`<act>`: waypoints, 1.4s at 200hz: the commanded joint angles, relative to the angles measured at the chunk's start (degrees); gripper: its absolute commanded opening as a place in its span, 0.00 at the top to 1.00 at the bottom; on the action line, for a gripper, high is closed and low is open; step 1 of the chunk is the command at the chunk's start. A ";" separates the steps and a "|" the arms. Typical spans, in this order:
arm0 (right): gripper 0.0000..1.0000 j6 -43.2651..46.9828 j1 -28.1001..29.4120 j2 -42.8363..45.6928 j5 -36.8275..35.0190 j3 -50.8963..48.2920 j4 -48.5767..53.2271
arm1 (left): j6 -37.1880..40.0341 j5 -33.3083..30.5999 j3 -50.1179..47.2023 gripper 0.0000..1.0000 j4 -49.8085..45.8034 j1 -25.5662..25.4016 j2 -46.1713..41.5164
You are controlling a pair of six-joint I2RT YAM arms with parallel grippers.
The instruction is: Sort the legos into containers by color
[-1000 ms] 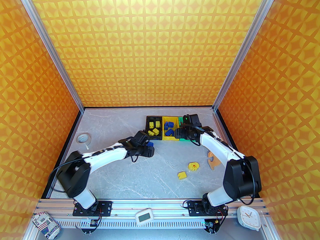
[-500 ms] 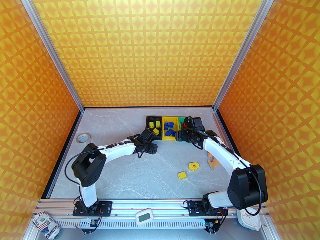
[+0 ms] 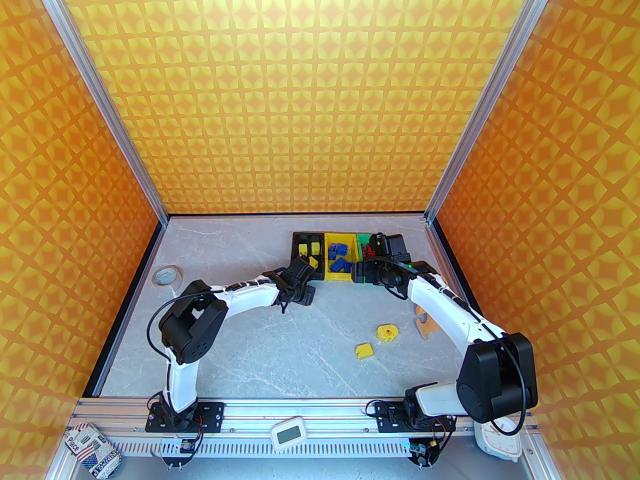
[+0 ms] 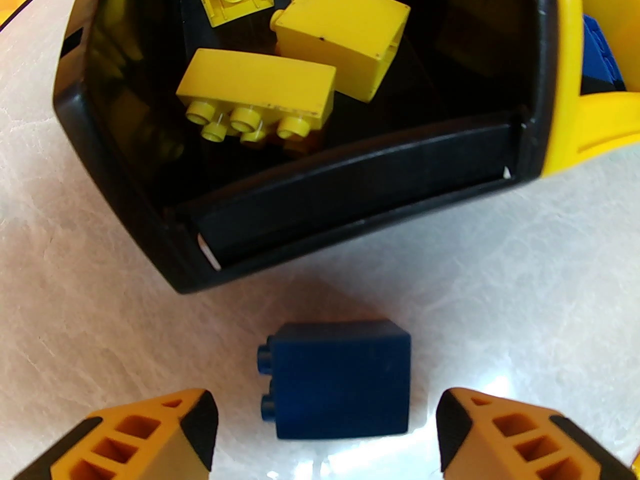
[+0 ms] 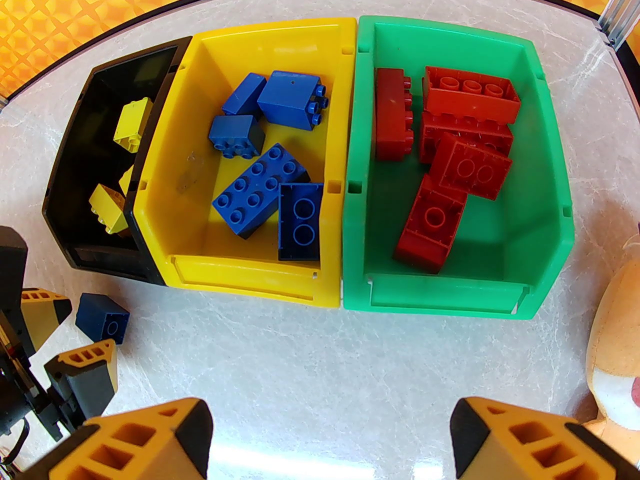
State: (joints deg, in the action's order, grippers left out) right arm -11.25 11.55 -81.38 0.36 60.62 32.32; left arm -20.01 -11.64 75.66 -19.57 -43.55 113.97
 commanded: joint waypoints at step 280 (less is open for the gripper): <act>0.17 -0.22 0.02 8.04 -5.19 -2.07 2.22 | 1.98 -4.04 23.52 0.56 -14.29 -2.86 2.96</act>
State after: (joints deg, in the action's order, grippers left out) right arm -11.27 11.55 -75.13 -2.63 59.59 33.50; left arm -19.86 -14.48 93.51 -30.52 -46.46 115.66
